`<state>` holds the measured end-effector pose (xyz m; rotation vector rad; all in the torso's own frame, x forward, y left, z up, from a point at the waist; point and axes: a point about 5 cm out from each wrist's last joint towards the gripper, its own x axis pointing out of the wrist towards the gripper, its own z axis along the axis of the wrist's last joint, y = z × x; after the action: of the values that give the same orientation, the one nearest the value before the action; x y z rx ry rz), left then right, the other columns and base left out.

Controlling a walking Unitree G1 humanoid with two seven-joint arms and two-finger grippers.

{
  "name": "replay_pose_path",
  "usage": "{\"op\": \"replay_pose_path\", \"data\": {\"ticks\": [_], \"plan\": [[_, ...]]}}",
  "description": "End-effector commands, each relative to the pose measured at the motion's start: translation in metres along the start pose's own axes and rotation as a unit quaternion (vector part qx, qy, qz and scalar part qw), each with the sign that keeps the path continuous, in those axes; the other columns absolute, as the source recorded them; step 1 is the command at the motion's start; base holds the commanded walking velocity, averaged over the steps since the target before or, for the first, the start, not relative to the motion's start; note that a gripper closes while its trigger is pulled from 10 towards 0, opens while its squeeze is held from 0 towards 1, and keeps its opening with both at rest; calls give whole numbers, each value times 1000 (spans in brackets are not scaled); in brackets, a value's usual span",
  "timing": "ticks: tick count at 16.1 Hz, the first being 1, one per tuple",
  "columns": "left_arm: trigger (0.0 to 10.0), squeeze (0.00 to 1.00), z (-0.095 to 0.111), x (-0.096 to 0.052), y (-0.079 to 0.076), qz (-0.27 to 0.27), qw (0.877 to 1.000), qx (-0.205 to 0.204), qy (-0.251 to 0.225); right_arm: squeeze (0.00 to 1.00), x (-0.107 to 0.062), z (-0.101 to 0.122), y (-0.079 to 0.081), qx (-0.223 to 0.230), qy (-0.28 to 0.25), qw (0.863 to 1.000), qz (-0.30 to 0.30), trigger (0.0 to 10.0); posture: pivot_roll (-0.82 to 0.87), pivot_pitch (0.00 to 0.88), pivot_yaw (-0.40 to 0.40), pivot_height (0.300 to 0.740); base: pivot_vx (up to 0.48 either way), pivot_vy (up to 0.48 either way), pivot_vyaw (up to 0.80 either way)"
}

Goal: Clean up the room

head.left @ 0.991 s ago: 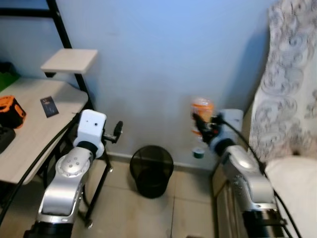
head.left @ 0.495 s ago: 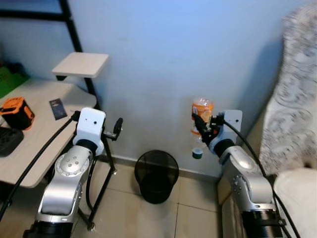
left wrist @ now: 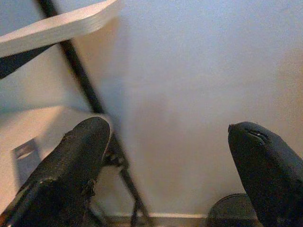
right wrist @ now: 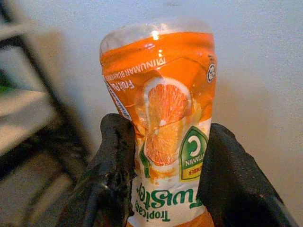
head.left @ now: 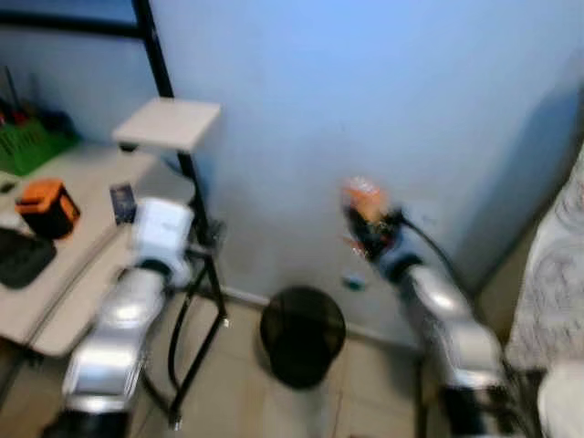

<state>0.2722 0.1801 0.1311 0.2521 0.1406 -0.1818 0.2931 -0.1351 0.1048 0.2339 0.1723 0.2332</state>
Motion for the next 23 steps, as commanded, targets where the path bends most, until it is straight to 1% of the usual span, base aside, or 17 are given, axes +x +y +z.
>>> {"op": "replay_pose_path", "data": {"ticks": [1, 5, 7, 9, 10, 11, 12, 14, 16, 18, 19, 21, 23], "plan": [[10000, 306, 3, 0, 9, 11, 1000, 11, -1, 0, 4, 6, 10, 5, -10, 1000, 16, 10000, -34, 0, 9, 740, 382, 0, 0], [10000, 302, 2, -1, 8, 3, 1000, 17, 4, 0, 4, 6, 10, 4, -8, 1000, 16, 10000, -34, 0, 9, 740, 383, 0, 0], [10000, 294, 0, -3, 6, -19, 999, 34, 9, 0, 2, 5, 10, -8, 6, 999, 37, 10000, -35, 0, 8, 740, 379, 0, 0], [10000, 294, -2, -7, 6, -27, 999, 41, 15, 0, -1, 2, 8, -18, 23, 998, 56, 10000, -36, 0, 8, 740, 368, 0, 0], [10000, 294, -4, -8, 5, -36, 998, 45, 19, 0, -1, 1, 7, -8, 31, 997, 69, 10000, -39, 0, 10, 740, 352, 0, 0], [10000, 294, -4, -9, 3, -54, 997, 47, 20, 0, -1, 0, 8, -8, 41, 995, 86, 10000, -39, 0, 11, 740, 330, 0, 0], [10000, 271, -5, -10, -1, -81, 995, 46, 20, 0, 0, 0, 8, -11, 48, 994, 98, 10000, -40, 0, 12, 740, 0, 0, 0], [10000, 259, -9, -14, -9, -156, 984, 78, 29, 0, 5, -1, 6, -25, 56, 991, 121, 10000, -42, 0, 14, 740, 0, 0, 0], [10000, 263, -11, -19, -14, -211, 973, 92, 32, 0, 11, -3, 6, -37, 57, 989, 135, 10000, -38, 0, 11, 740, 0, 0, 0], [10000, 263, -13, -26, -18, -289, 951, 99, 45, 0, 21, -14, 8, -42, 73, 985, 153, 10000, -33, 0, 5, 740, 0, 0, 0], [10000, 267, -13, -30, -20, -322, 941, 96, 49, 0, 24, -20, 7, -47, 84, 984, 153, 10000, -33, 0, 5, 740, 0, 0, 0], [10000, 263, -13, -34, -20, -360, 926, 95, 54, 0, 30, -28, 4, -60, 99, 983, 140, 10000, -33, 0, 5, 740, 0, 0, 0], [10000, 267, -13, -38, -21, -378, 919, 93, 56, 0, 31, -32, 0, -57, 103, 985, 125, 10000, -31, 0, 4, 740, 0, 0, 0]]}}
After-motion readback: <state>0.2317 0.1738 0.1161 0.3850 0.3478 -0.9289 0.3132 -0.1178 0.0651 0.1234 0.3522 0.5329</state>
